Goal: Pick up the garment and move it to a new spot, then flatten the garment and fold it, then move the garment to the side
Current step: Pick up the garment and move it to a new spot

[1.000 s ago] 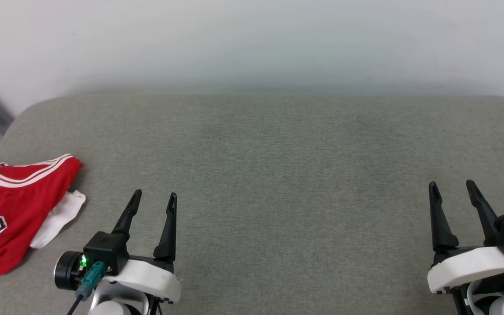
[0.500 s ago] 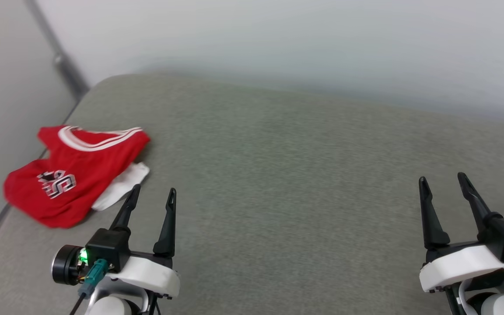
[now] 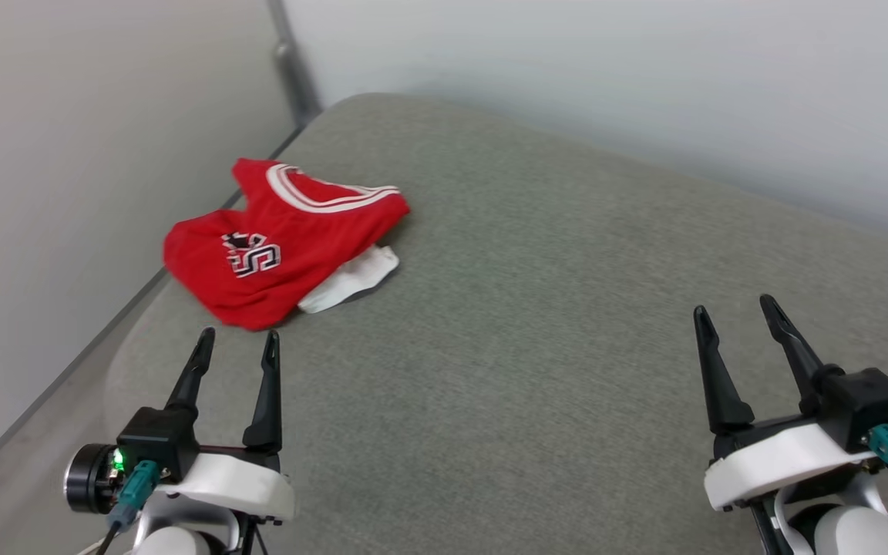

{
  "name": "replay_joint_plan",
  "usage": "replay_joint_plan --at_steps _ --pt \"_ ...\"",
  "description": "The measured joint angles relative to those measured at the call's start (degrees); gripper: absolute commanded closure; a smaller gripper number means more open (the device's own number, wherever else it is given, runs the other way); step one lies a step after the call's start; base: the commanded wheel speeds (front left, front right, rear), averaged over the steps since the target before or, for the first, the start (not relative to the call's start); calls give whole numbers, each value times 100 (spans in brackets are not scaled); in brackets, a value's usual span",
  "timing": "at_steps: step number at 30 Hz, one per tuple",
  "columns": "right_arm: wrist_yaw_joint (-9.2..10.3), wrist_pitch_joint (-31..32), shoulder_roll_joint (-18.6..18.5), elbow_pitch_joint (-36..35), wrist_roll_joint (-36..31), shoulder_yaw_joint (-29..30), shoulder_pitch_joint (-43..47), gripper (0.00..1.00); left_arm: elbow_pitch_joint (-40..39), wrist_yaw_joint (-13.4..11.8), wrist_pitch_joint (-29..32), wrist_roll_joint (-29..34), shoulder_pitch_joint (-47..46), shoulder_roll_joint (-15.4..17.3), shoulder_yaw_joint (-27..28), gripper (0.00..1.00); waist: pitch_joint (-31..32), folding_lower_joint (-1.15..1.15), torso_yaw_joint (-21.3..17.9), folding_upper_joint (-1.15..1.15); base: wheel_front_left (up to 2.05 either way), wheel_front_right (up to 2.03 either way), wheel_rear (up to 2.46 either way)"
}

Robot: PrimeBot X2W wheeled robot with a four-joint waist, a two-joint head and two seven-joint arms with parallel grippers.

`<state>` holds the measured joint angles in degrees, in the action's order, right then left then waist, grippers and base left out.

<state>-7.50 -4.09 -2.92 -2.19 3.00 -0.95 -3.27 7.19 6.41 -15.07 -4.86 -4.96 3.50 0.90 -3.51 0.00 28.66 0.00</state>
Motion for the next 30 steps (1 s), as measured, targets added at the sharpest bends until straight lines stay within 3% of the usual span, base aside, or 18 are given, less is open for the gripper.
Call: replay_joint_plan --at_steps 4,12,20,24,30 --pt "0 13 3 34 1 -219 -174 0 -80 2 0 -15 101 -7 186 0 -58 0 216 0 0 0 0" --pt "0 14 4 183 -48 -353 -389 0 -199 -9 0 -36 163 -33 397 0 -185 0 277 0 0 0 0" --pt "0 62 -15 40 -129 -98 -425 0 297 25 0 -68 -409 -9 379 0 -370 0 271 0 0 0 0" --pt "0 211 -58 -241 -231 -89 -447 0 776 67 0 -248 -1183 287 382 0 -592 0 174 0 0 0 0" --pt "0 325 -200 -545 -259 -75 -687 0 1317 101 40 -483 -2540 1005 219 0 -1143 0 -254 0 0 0 0"
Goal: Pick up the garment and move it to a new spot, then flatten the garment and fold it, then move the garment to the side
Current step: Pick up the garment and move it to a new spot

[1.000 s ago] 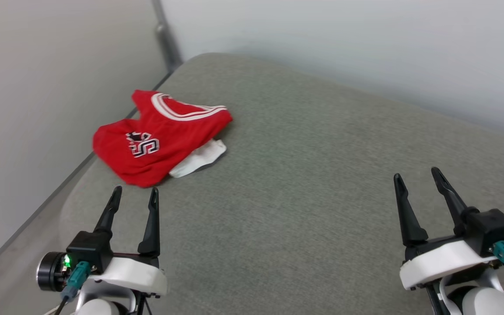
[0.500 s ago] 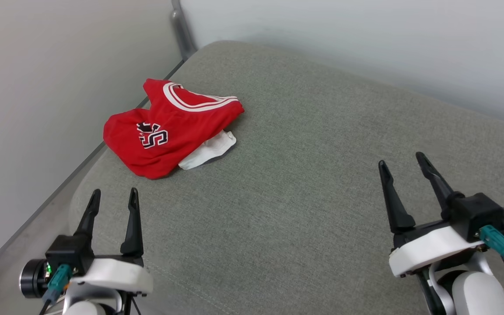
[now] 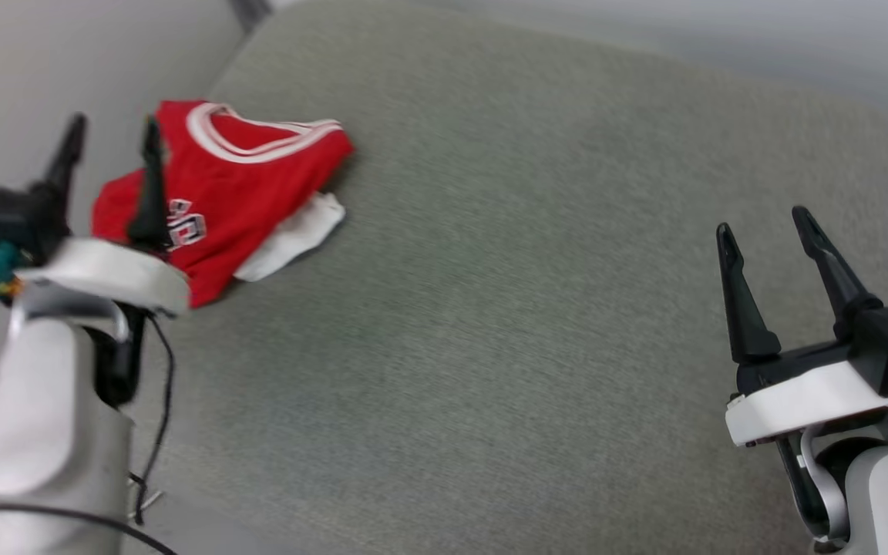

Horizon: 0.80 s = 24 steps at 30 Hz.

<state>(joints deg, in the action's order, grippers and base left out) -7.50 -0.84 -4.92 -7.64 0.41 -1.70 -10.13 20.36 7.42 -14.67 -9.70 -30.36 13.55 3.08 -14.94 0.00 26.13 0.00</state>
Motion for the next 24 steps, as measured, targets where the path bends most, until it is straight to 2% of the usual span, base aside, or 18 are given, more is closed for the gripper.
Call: replay_joint_plan --at_steps 5,11,14,19,24 --pt "0 9 -14 -154 -7 -10 -201 0 307 9 677 -511 -761 662 -381 0 -544 0 -419 0 0 0 0" --pt "0 -92 -5 -193 -7 -54 -525 0 984 9 2326 -1268 -1465 1536 -805 0 -1226 1 -897 0 0 0 0" --pt "0 -179 11 -152 -2 -68 -666 0 1388 9 3064 -1543 -1675 1859 -929 0 -1520 1 -1134 0 0 0 0" --pt "0 -323 51 -35 12 -75 -847 0 2183 -4 4068 -1769 -1811 2145 -910 0 -1931 0 -1476 0 0 0 0" --pt "0 -420 73 79 12 -55 -939 0 2625 -44 4652 -2031 -1990 2277 -776 0 -2196 -1 -1709 0 0 0 0"
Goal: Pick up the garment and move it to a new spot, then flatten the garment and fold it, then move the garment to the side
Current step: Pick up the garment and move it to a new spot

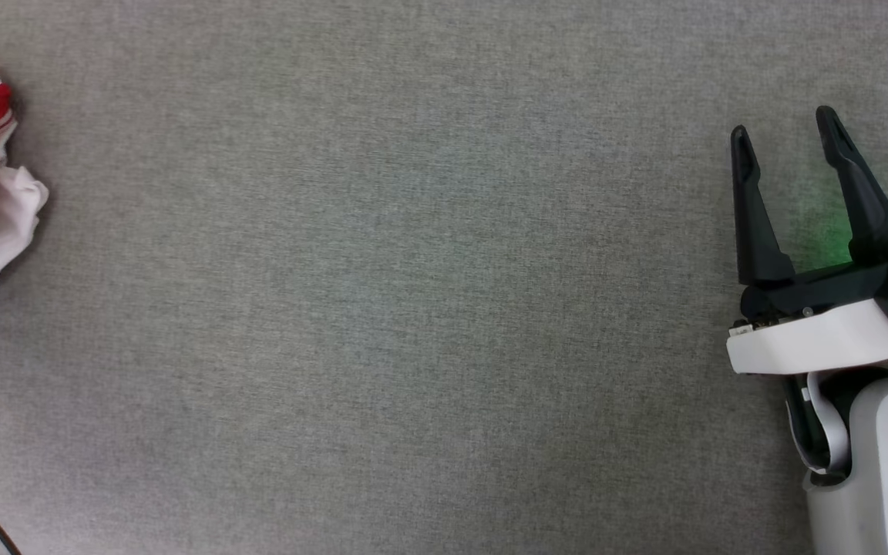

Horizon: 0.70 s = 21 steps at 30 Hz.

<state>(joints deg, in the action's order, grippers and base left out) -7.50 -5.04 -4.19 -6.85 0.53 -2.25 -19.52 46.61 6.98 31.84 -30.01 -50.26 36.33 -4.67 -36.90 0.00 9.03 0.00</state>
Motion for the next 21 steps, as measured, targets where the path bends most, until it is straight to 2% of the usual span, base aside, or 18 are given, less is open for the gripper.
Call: replay_joint_plan --at_steps 2,3,4,11,21 --pt "0 -32 9 32 0 11 -24 0 100 -79 97 -44 -57 22 30 3 -48 -1 -46 0 0 0 0" --pt "0 -36 14 43 0 14 -40 0 126 -113 108 -48 -73 20 38 57 -55 -1 -55 0 0 0 0" --pt "0 -46 16 55 -1 19 -43 0 136 -152 76 -46 -79 12 35 100 -47 -1 -51 0 0 0 0" --pt "0 -99 32 163 -21 48 -46 0 174 -344 -891 174 -58 -203 -69 100 260 0 42 0 0 0 0" --pt "0 -158 85 376 105 197 360 0 -302 -548 -3149 421 -119 -491 -35 100 1338 0 157 0 0 0 0"
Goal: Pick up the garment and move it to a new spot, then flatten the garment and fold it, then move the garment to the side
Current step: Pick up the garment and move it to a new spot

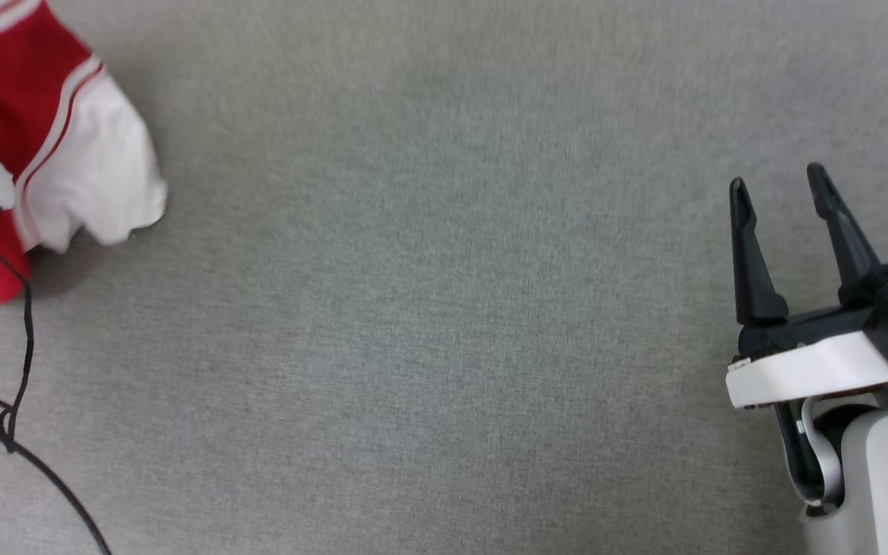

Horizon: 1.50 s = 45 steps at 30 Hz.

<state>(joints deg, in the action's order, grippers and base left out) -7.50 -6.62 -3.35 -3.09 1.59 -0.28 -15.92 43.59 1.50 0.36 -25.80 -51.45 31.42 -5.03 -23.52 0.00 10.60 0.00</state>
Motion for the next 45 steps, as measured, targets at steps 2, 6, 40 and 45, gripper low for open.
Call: replay_joint_plan --at_steps 2,6,40,45 --pt "0 5 14 -1 40 24 98 0 -144 -7 -393 -18 4 -112 40 100 249 0 1 0 0 0 0" --pt "0 18 27 2 119 58 302 0 -443 29 -1049 -108 118 -481 42 100 715 0 -42 0 0 0 0" --pt "0 58 41 -258 655 172 933 0 -2480 597 -530 267 2814 -2239 -4876 100 907 0 -1398 0 0 0 0" --pt "0 33 43 -167 632 131 803 0 -2353 599 -802 91 2538 -2164 -5208 8 930 0 -1326 0 0 0 0"
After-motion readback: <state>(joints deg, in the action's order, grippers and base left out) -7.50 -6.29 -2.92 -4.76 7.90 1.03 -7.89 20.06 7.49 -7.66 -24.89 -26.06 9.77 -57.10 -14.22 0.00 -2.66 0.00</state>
